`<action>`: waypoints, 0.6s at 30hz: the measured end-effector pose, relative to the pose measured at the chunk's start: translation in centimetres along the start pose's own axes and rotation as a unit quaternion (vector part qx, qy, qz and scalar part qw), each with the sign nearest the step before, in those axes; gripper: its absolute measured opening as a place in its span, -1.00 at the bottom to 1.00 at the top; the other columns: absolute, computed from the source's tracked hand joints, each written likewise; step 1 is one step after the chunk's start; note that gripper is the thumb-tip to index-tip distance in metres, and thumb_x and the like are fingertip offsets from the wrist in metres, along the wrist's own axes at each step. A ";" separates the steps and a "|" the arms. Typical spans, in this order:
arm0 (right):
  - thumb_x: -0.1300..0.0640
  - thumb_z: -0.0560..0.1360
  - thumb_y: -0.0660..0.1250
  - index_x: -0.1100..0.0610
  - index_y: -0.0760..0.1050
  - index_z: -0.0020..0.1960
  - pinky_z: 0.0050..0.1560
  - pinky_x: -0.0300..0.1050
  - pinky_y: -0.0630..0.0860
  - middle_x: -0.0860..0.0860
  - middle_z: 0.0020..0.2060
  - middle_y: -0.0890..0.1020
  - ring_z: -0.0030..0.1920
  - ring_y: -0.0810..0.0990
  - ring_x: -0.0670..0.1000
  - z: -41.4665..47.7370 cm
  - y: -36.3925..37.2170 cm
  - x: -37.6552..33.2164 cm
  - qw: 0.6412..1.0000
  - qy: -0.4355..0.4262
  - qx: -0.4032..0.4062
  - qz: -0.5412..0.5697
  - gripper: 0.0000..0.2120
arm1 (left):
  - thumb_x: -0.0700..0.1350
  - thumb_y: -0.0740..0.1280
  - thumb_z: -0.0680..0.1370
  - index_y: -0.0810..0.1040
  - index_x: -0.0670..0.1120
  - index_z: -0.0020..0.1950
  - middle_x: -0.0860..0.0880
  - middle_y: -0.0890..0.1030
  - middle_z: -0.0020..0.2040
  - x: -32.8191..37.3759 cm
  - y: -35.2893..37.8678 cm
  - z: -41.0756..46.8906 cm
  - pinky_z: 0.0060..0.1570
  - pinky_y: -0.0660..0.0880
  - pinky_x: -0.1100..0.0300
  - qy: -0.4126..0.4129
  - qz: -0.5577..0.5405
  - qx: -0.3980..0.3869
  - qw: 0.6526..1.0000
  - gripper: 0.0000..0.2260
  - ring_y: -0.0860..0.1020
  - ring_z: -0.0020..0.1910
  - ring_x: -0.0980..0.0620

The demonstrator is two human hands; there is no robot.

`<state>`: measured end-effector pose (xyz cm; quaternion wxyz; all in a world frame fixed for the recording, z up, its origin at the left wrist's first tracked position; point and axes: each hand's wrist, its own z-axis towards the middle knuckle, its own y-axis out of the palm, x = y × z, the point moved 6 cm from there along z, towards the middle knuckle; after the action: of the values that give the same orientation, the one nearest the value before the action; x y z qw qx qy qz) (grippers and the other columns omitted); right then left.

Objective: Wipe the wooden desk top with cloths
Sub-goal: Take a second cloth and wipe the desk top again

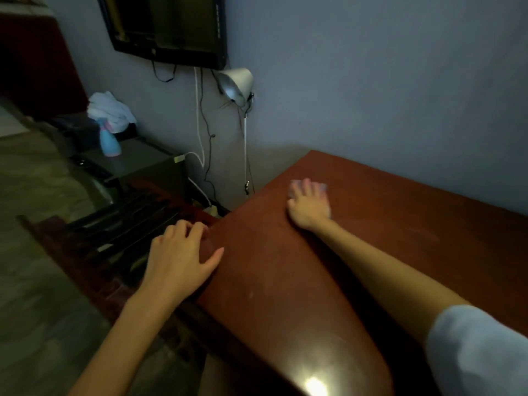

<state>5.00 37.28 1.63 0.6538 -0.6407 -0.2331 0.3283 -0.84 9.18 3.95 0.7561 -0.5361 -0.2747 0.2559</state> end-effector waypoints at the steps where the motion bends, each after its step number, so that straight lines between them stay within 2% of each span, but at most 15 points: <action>1: -0.02 0.63 -0.06 0.05 -0.07 0.57 0.52 0.09 -0.15 0.15 0.54 -0.10 0.54 -0.14 0.18 -0.8 0.5 -3.8 0.999 -0.052 -0.012 0.001 -0.46 | 0.34 0.13 0.49 0.31 0.07 0.39 -0.04 0.39 0.30 -1.0 0.1 -1.0 0.21 0.37 0.02 -0.023 0.012 -0.028 0.999 -0.44 0.38 0.28 -0.05; 3: -0.01 0.63 -0.05 0.03 -0.07 0.57 0.51 0.07 -0.14 0.12 0.55 -0.09 0.54 -0.14 0.16 -3.5 1.2 -9.6 0.987 -0.158 -0.031 0.002 -0.47 | 0.41 0.07 0.46 0.15 0.11 0.48 -0.05 0.30 0.38 -2.4 1.0 -2.9 0.28 0.34 -0.02 -0.057 0.011 -0.086 0.995 -0.33 0.31 0.36 -0.07; 5: 0.01 0.63 -0.02 0.01 -0.05 0.56 0.50 0.02 -0.13 0.08 0.55 -0.06 0.54 -0.13 0.12 -7.3 1.3 -12.6 0.964 -0.263 -0.036 0.007 -0.48 | 0.41 0.06 0.45 0.04 0.15 0.51 -0.06 0.26 0.40 -3.0 2.1 -4.3 0.23 0.39 -0.02 -0.080 -0.051 -0.113 0.989 -0.31 0.30 0.36 -0.09; 7: 0.04 0.65 0.00 0.02 -0.03 0.56 0.49 -0.09 -0.19 0.05 0.55 -0.07 0.54 -0.15 0.04 -10.7 0.7 -12.3 0.932 -0.360 -0.041 0.020 -0.50 | 0.36 0.07 0.49 0.02 0.17 0.50 -0.05 0.26 0.39 -3.0 2.6 -4.8 0.16 0.43 0.00 -0.089 -0.115 -0.097 0.985 -0.36 0.32 0.32 -0.09; 9: 0.03 0.65 -0.03 0.04 -0.05 0.55 0.39 -0.30 -0.37 -0.02 0.52 -0.13 0.48 -0.23 -0.08 -11.5 -0.2 -9.1 0.916 -0.399 -0.040 0.024 -0.51 | 0.31 0.07 0.54 0.05 0.17 0.49 -0.05 0.28 0.37 -3.0 2.6 -4.6 0.11 0.44 0.02 -0.092 -0.125 -0.074 0.985 -0.43 0.35 0.28 -0.08; 11: -0.05 0.59 -0.15 0.07 -0.06 0.55 0.30 -0.41 -0.45 0.01 0.52 -0.11 0.48 -0.23 -0.10 -9.0 -0.9 -4.0 0.937 -0.348 -0.021 0.005 -0.45 | 0.27 0.08 0.56 0.07 0.12 0.50 -0.07 0.32 0.35 -3.0 2.4 -4.1 0.09 0.44 0.03 -0.098 -0.108 -0.054 0.988 -0.44 0.37 0.26 -0.08; 13: -0.06 0.58 -0.20 0.08 -0.07 0.55 0.42 -0.26 -0.32 0.07 0.55 -0.05 0.53 -0.17 0.01 -4.9 -1.2 1.3 0.976 -0.216 -0.017 -0.014 -0.43 | 0.26 0.12 0.55 0.07 0.07 0.52 -0.08 0.34 0.35 -3.0 2.1 -3.4 0.12 0.42 0.02 -0.094 -0.092 -0.033 0.991 -0.40 0.38 0.27 -0.09; 15: -0.04 0.64 -0.13 0.04 -0.07 0.56 0.49 -0.04 -0.17 0.11 0.55 -0.05 0.54 -0.12 0.12 -1.8 -1.1 3.9 0.995 -0.093 -0.020 -0.012 -0.49 | 0.24 0.16 0.54 0.11 0.05 0.52 -0.06 0.37 0.33 -2.9 1.9 -2.7 0.15 0.41 0.05 -0.076 -0.106 -0.027 0.991 -0.40 0.37 0.29 -0.06; 16: -0.03 0.65 -0.10 0.03 -0.07 0.57 0.49 0.02 -0.13 0.12 0.55 -0.07 0.54 -0.11 0.16 -1.0 -1.1 3.4 0.998 -0.061 -0.024 -0.005 -0.49 | 0.21 0.18 0.55 0.16 0.05 0.51 -0.04 0.38 0.31 -2.7 1.8 -2.4 0.14 0.41 0.07 -0.063 -0.119 -0.024 0.991 -0.42 0.37 0.28 -0.04; 18: -0.02 0.65 -0.10 0.04 -0.09 0.57 0.51 0.07 -0.12 0.12 0.55 -0.09 0.54 -0.12 0.16 -0.7 -0.8 -0.2 0.997 -0.073 -0.023 -0.001 -0.49 | 0.15 0.19 0.57 0.26 0.03 0.48 -0.01 0.42 0.23 -2.8 1.3 -2.4 0.07 0.43 0.13 -0.043 -0.125 0.008 0.991 -0.50 0.39 0.23 0.00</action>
<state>5.46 36.73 2.39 0.6205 -0.6294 -0.2885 0.3683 -1.32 6.06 1.70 0.7739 -0.4802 -0.3695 0.1842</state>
